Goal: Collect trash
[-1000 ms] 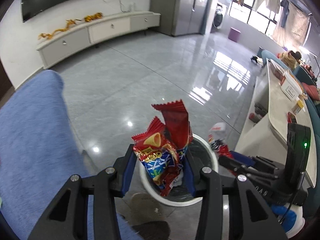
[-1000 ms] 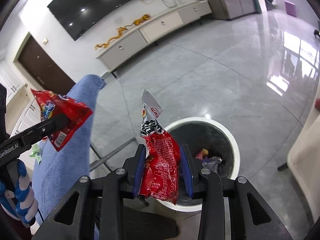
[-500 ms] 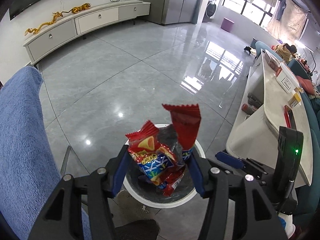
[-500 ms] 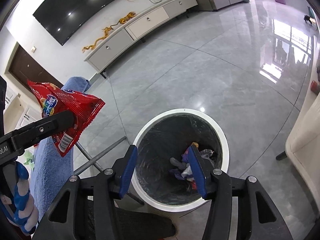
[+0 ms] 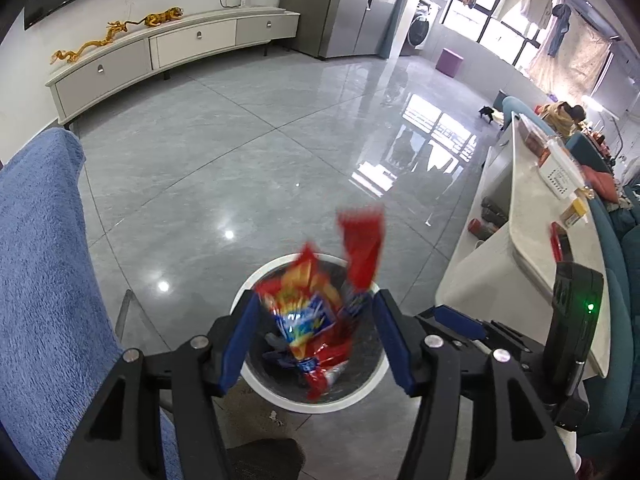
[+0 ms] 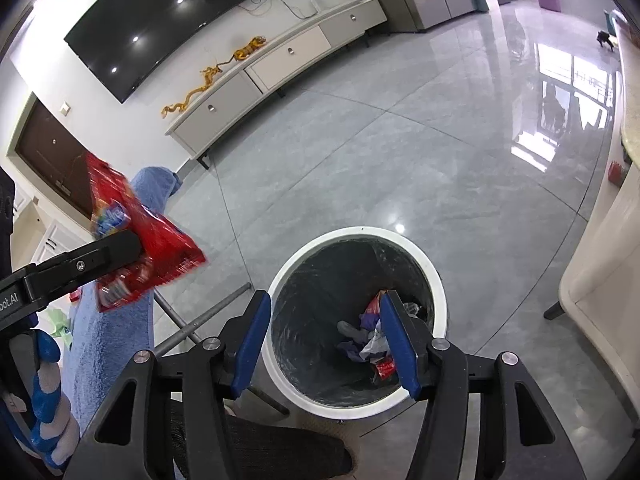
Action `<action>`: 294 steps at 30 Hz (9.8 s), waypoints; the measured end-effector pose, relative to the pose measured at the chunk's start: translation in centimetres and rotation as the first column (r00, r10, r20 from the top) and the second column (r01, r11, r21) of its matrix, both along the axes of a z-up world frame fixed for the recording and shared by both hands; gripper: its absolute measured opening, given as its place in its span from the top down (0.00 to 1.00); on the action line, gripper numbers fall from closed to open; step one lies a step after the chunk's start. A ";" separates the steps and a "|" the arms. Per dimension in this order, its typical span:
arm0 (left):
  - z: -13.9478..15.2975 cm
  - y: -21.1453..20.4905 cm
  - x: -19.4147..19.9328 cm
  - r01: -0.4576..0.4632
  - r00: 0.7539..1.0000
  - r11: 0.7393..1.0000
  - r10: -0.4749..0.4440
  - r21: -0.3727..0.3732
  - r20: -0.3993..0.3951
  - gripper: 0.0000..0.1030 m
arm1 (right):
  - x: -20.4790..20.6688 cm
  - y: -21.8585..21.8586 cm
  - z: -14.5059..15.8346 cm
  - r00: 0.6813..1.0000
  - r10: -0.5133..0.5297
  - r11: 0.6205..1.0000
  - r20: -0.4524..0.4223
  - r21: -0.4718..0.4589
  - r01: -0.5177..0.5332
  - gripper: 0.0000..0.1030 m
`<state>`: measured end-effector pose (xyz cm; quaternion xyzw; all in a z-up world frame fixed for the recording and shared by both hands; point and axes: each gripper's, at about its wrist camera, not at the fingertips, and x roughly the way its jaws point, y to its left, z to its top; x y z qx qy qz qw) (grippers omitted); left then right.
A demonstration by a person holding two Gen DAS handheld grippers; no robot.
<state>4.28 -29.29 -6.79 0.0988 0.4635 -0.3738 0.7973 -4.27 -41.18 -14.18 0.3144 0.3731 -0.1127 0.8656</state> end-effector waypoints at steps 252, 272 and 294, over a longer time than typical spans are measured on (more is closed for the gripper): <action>3.9 24.3 -3.2 -0.603 0.741 0.795 0.587 -0.062 0.325 0.46 | 3.4 18.0 10.2 0.962 0.259 0.894 0.082 -0.398 -0.207 0.07; 3.7 28.6 -3.2 -0.686 0.663 0.723 0.667 -0.082 0.339 0.31 | 3.6 20.6 9.9 0.977 0.204 0.869 0.057 -0.471 -0.153 0.00; 2.6 27.4 -3.1 -0.663 0.683 0.746 0.636 -0.061 0.359 0.21 | 3.5 19.5 10.1 0.988 0.134 0.867 0.080 -0.493 -0.078 0.00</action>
